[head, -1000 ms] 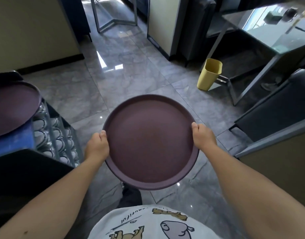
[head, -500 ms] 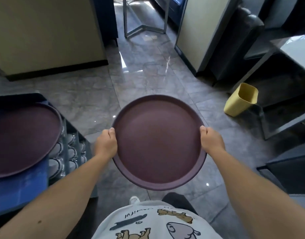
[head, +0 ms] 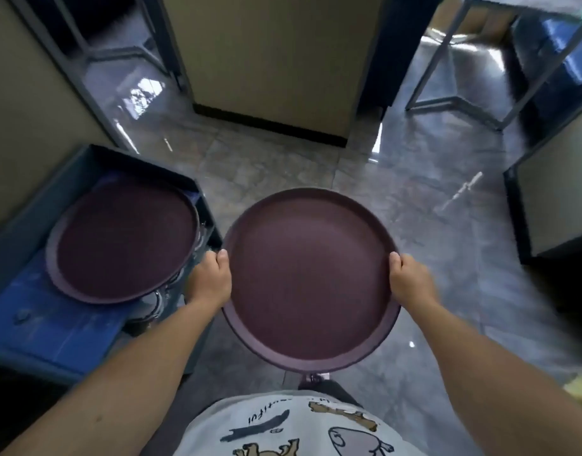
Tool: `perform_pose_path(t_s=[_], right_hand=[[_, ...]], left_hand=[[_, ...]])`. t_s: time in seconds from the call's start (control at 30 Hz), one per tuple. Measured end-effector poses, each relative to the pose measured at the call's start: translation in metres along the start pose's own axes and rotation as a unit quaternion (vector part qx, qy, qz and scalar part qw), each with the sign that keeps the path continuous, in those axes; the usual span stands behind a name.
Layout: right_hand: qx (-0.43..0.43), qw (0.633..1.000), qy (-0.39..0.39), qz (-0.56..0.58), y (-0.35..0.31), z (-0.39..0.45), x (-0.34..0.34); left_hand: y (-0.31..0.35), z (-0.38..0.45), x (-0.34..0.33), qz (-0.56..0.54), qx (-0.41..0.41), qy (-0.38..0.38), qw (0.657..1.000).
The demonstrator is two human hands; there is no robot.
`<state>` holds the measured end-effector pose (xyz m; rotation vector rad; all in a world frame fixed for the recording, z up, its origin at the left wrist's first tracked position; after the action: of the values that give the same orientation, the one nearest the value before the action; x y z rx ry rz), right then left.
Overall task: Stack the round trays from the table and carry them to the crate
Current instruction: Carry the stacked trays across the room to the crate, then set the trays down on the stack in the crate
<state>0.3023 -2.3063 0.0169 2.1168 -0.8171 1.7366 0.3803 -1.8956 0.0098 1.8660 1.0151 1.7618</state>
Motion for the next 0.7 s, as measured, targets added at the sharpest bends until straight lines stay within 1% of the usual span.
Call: perform_pose_path(t_s=[0.13,0.3,0.47,0.6,0.7], right_hand=[[0.106,0.994,0.005,-0.018,-0.077,0.060,0.020],[0.222,0.975,-0.018,-0.025,-0.186,0.093,0.018],[0.295,0.954,-0.030,-0.050,-0.294,0.093,-0.009],[0.343,0.936,-0.046,-0.064,-0.372,0.078,-0.036],[0.369,0.927,-0.047,-0.057,-0.418,0.065,-0.048]], left_hand=[[-0.013,0.015,0.024,-0.021,0.080,0.071,0.994],[-0.049,0.023,0.067,-0.037,0.156,0.149,0.976],[-0.101,0.018,0.111,-0.049,0.238,0.217,0.945],[-0.148,0.023,0.145,-0.042,0.286,0.236,0.928],[-0.172,0.032,0.170,-0.026,0.293,0.245,0.924]])
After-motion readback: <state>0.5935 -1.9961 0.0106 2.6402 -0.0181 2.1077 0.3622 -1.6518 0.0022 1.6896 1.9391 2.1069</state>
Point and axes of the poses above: each hand's wrist, its own z-axis towards the middle knuckle, its own x-axis out of the back of the hand, y = z × x, the point moved 5 cm from there along z, towards the middle knuckle, and after that the axes turned 14 degrees about -z, right-handed, at the moved point
